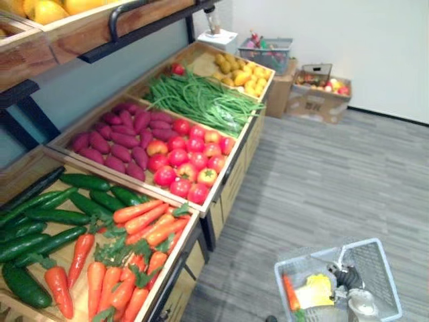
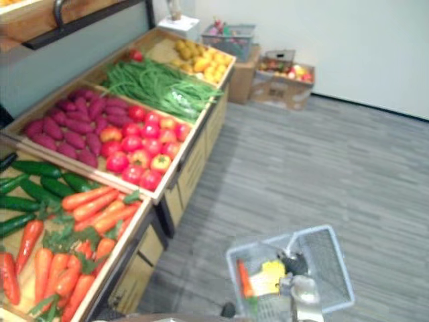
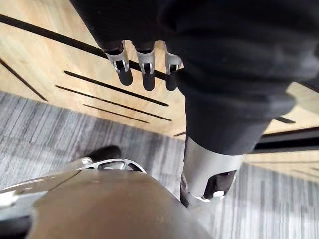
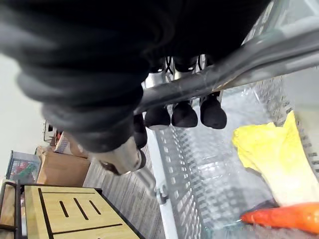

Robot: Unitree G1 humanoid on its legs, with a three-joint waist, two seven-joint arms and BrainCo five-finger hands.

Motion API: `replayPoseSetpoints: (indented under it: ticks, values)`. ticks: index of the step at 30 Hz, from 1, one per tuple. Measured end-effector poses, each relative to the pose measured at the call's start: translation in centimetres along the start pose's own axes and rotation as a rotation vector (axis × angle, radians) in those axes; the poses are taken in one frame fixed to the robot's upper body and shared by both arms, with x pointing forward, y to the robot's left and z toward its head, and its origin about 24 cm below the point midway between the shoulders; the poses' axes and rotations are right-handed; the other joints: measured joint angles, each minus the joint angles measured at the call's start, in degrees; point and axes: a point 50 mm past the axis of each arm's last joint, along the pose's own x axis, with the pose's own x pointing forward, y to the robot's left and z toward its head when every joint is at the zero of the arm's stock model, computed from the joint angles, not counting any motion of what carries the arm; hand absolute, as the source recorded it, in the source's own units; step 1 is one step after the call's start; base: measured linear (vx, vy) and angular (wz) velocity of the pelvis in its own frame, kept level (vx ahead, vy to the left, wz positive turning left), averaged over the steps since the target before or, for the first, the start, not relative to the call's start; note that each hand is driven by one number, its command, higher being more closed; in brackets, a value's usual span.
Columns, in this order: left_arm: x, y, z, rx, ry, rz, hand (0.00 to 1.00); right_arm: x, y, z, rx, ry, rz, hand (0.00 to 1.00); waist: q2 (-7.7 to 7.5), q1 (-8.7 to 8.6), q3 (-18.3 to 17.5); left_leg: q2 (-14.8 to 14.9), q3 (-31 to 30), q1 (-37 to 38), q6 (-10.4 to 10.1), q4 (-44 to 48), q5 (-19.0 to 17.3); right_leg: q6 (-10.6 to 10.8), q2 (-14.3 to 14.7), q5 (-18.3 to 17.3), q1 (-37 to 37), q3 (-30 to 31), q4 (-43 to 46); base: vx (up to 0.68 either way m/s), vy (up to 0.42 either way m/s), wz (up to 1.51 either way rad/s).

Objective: Pick vegetable in the basket

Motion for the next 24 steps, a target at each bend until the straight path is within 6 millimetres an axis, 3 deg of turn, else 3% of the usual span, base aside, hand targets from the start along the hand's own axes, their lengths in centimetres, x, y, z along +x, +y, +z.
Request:
replayPoseSetpoints:
  ticks: [5,14,17,20,22,24]
  values:
    - [-0.1,-0.5,-0.7,-0.037,0.048,0.000,0.00,0.0,-0.6,-0.6,-0.001,0.024,-0.016,1.00,1.97,-0.10,-0.23,0.86,1.02,1.00,-0.87,0.63,-0.62,-0.57,1.49,2.01,1.03,1.77,-1.10,0.10,-0.057,-0.18]
    - [-0.2,-0.7,-0.7,-0.019,0.040,-0.029,0.00,-0.3,-0.1,-1.6,-0.009,0.064,0.018,1.00,1.49,-1.27,0.12,-0.01,1.85,2.81,-1.12,0.76,-1.71,-0.34,1.11,2.15,1.97,3.45,-1.12,0.04,0.005,-0.09]
    - [-0.1,-0.8,-0.4,0.001,0.029,-0.039,0.00,-0.3,-0.3,-1.6,-0.017,0.064,0.014,1.00,1.46,-1.31,0.88,0.56,3.36,2.70,-0.89,4.11,-3.94,-0.14,1.01,2.24,1.53,5.68,0.16,-0.07,0.021,-0.37]
    - [0.2,-1.0,0.7,0.038,-0.009,-0.055,0.00,0.0,-0.5,-0.8,-0.011,0.036,0.003,1.00,1.75,-1.51,2.26,1.23,6.97,0.63,-0.39,8.59,-6.44,-0.14,0.60,2.10,-3.64,10.08,5.23,-0.13,0.066,-0.78]
    - [0.4,-0.8,1.7,0.070,-0.041,-0.068,0.00,0.2,-0.5,0.1,-0.008,0.002,-0.003,1.00,1.35,-2.10,3.85,0.85,9.92,-0.03,-0.01,9.58,-6.88,0.48,0.21,2.58,-6.50,12.98,7.12,-0.16,0.063,-0.81]
    - [0.5,-0.4,1.8,0.084,-0.053,-0.069,0.00,-0.1,-0.4,0.0,-0.008,-0.001,-0.003,1.00,0.50,-3.24,4.48,0.88,14.45,-0.13,1.07,9.96,-6.62,4.45,0.48,5.02,-8.08,16.18,5.32,-0.20,0.047,-0.91]
